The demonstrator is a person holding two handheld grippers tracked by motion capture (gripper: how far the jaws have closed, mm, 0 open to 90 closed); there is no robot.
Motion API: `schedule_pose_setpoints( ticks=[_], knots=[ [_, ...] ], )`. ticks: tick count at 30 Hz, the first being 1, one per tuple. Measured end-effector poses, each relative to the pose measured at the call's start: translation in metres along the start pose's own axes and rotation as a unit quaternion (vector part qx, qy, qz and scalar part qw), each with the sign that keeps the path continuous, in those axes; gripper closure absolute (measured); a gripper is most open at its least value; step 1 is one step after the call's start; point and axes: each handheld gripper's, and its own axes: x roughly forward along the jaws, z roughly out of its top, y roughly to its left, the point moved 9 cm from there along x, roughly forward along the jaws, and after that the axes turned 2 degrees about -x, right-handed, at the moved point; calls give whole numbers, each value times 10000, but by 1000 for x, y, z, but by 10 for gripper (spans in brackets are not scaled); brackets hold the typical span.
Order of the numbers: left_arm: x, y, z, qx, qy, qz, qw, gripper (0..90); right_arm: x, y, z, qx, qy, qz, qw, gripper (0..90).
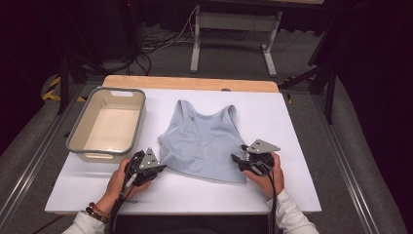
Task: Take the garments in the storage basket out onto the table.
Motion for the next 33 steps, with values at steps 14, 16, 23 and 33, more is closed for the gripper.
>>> schedule_pose_setpoints(
  ticks=[14, 16, 23, 33],
  knots=[
    [-22, 7, 17, 41, -687, 375, 9969, 850, 9, 6, -3, -186, 220, 143, 9995, 798],
    [-27, 8, 22, 51, -785, 426, 9960, 850, 10, 8, -3, -212, 242, 246, 9992, 857],
    [-41, 19, 30, -43, -1056, 574, 9927, 851, 14, 24, 3, -521, 268, 325, 9978, 874],
    [-69, 39, 49, -308, -1647, 807, 9825, 852, 9, 29, 7, -691, 237, 247, 9970, 864]
  ],
)
